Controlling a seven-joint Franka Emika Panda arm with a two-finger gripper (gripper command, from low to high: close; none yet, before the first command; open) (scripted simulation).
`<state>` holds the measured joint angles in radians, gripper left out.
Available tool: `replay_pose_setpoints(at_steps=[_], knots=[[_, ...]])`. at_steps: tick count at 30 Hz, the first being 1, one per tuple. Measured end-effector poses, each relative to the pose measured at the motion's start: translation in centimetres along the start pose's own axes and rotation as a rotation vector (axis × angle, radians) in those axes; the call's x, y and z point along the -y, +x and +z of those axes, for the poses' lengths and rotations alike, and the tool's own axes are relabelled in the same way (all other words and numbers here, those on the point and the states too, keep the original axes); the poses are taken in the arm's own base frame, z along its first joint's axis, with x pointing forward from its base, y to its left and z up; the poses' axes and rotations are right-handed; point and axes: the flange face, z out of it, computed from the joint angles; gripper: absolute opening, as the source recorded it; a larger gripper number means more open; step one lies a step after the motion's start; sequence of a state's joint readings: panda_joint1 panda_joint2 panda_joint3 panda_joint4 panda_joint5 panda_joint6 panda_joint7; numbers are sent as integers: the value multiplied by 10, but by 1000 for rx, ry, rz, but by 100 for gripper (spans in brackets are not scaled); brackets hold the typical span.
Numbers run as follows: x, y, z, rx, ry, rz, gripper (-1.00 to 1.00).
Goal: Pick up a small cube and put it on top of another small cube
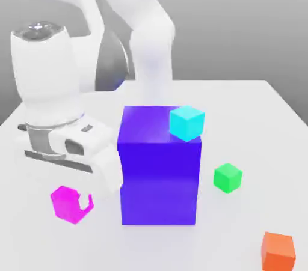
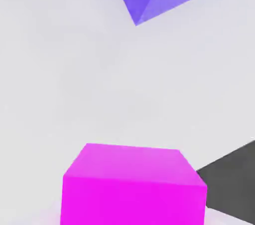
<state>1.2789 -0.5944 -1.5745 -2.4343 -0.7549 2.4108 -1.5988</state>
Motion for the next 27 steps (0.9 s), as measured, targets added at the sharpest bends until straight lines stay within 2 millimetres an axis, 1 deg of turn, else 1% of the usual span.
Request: replay_pose_setpoints(at_steps=[4, 8, 12, 15, 17, 20, 23, 27], knots=[[-9, 35, -45, -5, -65, 54, -100], [-14, 75, -80, -12, -112, 103, -100], [-15, 119, -104, -19, -142, 148, -100], [-13, 152, -115, -25, -153, 182, -100], [-10, 178, -115, -29, -151, 207, -100], [-3, 216, -108, -35, -136, 246, -100], [8, 252, -95, -37, -111, 292, -100], [27, 294, -70, -30, -66, 360, -100]])
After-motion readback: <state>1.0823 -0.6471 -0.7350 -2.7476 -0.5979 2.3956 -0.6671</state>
